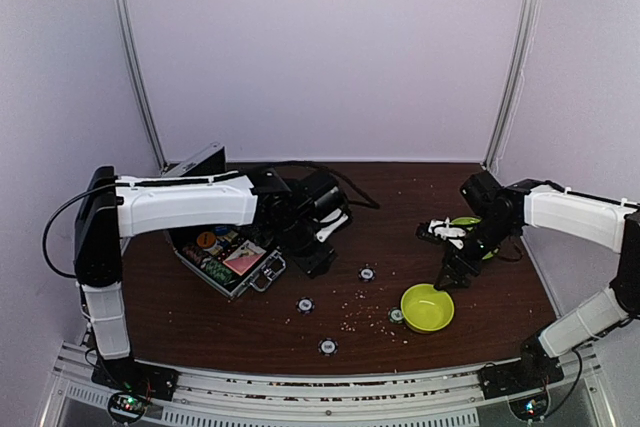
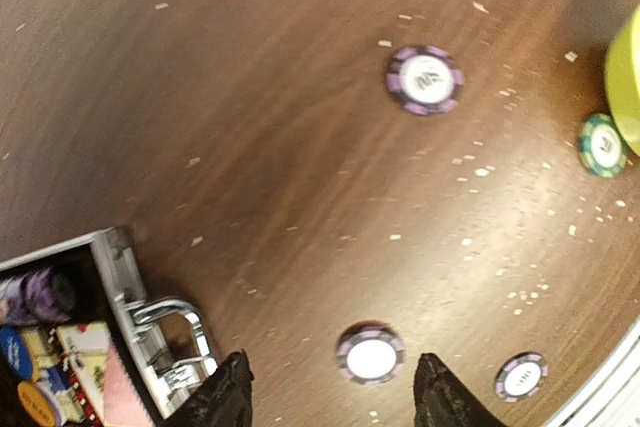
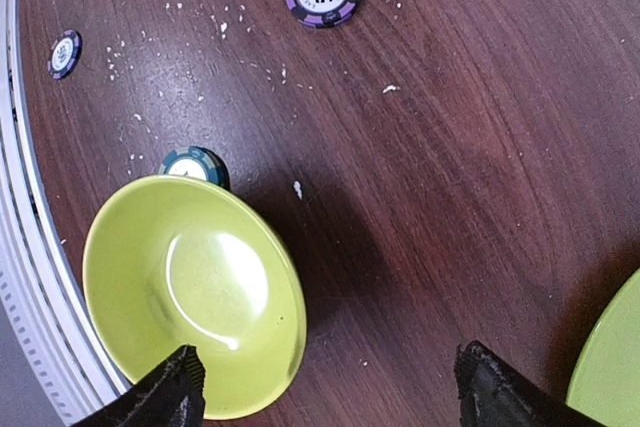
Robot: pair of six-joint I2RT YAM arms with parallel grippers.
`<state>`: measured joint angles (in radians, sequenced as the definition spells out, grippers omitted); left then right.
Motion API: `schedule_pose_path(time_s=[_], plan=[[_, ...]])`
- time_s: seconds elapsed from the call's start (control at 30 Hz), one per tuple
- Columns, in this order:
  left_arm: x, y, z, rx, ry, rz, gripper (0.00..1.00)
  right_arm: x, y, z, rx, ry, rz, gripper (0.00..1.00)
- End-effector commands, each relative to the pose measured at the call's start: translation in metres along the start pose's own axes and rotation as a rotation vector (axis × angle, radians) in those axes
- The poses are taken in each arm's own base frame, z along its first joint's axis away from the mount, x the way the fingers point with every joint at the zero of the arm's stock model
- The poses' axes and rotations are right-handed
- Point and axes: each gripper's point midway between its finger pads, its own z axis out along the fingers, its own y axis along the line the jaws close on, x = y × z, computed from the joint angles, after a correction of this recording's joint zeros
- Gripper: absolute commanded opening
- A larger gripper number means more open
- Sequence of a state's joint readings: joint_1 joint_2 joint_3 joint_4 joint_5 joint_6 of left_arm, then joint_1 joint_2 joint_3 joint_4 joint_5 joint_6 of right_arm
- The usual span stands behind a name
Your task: Pack up texas hold em set
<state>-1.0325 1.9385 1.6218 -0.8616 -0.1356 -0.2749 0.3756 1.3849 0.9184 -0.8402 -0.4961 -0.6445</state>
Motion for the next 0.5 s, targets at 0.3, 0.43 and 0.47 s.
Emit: schedule_pose_path(time_s=[0.3,0.43,0.47], plan=[[-0.044,-0.122,0.016,0.355,-0.315,0.311,0.59,-0.026,-0.012,-0.029,0.110,-0.119,-0.002,0.86],[-0.044,-0.132,0.036,0.381,-0.344,0.346,0.58,-0.028,-0.017,-0.037,0.134,-0.156,0.013,0.86],[-0.044,-0.135,0.040,0.385,-0.356,0.356,0.58,-0.029,-0.018,-0.039,0.141,-0.165,0.017,0.86]])
